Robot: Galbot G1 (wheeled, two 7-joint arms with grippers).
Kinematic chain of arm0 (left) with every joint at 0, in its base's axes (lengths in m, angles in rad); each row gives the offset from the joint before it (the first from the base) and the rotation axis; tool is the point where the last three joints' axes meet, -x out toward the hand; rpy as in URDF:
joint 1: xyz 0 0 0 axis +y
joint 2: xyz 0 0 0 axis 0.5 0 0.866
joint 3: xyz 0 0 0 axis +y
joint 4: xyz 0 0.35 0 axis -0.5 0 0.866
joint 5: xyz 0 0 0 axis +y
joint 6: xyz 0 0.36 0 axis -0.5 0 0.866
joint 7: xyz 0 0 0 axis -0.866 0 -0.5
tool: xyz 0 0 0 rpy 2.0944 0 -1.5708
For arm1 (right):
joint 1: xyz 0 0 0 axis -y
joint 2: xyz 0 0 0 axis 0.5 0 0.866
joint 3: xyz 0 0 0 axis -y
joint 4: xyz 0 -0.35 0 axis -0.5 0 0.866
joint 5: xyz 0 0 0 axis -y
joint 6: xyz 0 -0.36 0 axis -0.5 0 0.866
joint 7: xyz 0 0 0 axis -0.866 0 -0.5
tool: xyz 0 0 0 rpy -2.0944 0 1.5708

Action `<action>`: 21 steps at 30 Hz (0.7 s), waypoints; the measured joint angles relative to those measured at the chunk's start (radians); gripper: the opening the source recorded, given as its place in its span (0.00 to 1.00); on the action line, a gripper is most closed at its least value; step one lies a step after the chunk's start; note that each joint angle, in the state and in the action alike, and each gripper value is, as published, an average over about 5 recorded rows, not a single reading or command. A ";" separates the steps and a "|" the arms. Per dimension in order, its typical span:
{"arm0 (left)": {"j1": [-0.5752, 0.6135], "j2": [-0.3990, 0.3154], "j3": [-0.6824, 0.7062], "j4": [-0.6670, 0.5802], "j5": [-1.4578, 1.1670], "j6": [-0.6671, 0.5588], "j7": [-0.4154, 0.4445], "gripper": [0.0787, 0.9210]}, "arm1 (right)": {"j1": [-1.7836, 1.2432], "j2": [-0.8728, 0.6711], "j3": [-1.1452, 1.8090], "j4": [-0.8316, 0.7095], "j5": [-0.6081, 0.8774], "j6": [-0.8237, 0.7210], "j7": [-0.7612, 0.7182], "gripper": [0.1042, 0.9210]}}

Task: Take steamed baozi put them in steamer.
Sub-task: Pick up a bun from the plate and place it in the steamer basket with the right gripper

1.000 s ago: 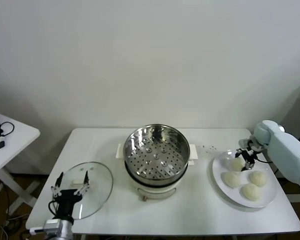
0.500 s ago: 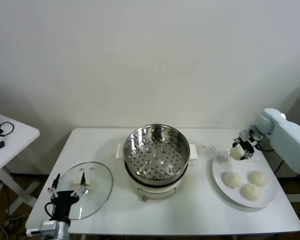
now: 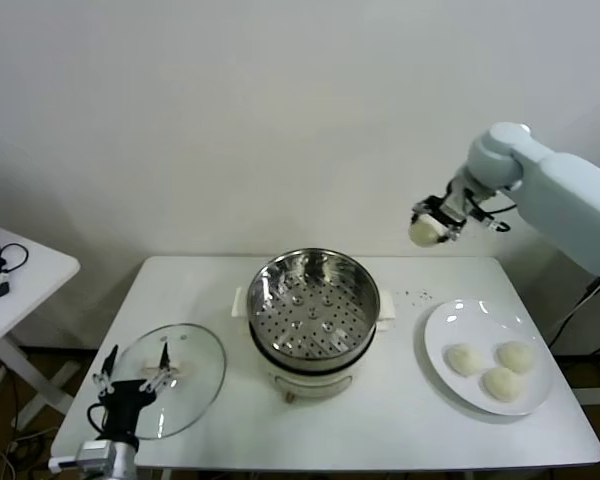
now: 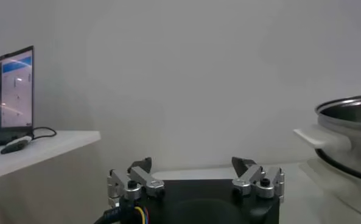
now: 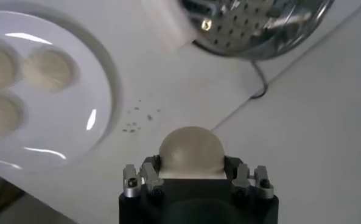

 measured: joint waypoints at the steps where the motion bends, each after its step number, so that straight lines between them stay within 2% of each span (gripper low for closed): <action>1: 0.001 0.000 0.000 -0.001 -0.001 0.001 -0.002 0.88 | 0.008 0.014 -0.008 0.016 0.000 0.002 0.000 0.69; 9: 0.008 0.008 -0.001 -0.011 -0.005 0.011 -0.009 0.88 | 0.001 0.139 -0.049 0.083 -0.053 0.025 0.006 0.69; 21: 0.019 0.005 0.000 -0.013 -0.005 0.012 -0.009 0.88 | -0.103 0.267 -0.093 0.084 -0.200 0.062 0.014 0.69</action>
